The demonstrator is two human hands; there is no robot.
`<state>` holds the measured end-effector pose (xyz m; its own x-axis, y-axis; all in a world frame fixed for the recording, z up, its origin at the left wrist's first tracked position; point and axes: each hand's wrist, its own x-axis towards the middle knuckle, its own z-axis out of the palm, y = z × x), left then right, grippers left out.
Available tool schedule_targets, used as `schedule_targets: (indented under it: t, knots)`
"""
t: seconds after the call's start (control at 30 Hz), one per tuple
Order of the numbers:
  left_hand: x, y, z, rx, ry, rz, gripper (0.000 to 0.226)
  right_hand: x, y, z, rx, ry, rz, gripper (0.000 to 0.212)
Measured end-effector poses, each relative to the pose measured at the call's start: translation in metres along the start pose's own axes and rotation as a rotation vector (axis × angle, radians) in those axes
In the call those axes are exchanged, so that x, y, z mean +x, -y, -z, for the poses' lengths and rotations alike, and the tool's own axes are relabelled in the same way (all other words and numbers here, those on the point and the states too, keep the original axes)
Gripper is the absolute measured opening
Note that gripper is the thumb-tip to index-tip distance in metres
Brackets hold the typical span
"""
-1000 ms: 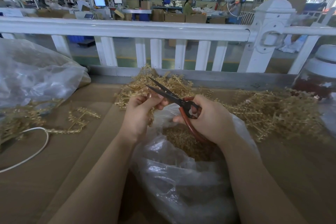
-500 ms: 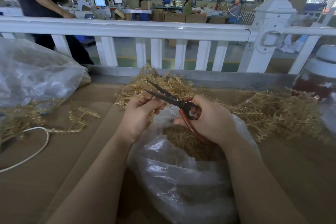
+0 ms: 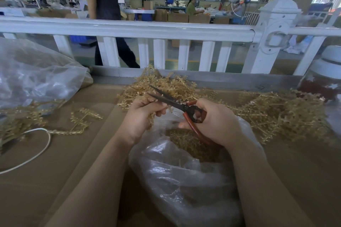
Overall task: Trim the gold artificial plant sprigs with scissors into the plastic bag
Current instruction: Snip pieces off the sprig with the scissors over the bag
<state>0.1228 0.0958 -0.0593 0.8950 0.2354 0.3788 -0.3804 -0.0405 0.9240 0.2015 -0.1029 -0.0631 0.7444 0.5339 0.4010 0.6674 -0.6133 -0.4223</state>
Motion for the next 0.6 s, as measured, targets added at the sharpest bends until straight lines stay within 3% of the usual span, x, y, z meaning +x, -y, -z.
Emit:
schedule_targets:
  t: [0.17, 0.37, 0.43, 0.5, 0.6]
  knots:
    - [-0.002, -0.004, 0.0, 0.053, 0.145, 0.022, 0.025, 0.001, 0.003, 0.001, -0.056, 0.028, 0.024, 0.072]
    - [-0.002, -0.001, 0.002, 0.067, 0.179, 0.009, 0.022, 0.001, 0.001, -0.001, -0.043, 0.017, 0.017, 0.078]
    - [-0.002, 0.002, 0.003, 0.056, 0.161, 0.026, 0.009, 0.0, 0.0, -0.002, -0.03, 0.009, 0.014, 0.074]
    - [-0.001, 0.007, 0.006, -0.003, 0.1, 0.039, 0.019, -0.001, -0.001, -0.003, -0.012, -0.01, 0.008, 0.069]
    - [0.001, 0.009, 0.008, -0.136, 0.047, -0.009, 0.009, -0.002, -0.003, -0.003, 0.009, -0.036, 0.0, 0.067]
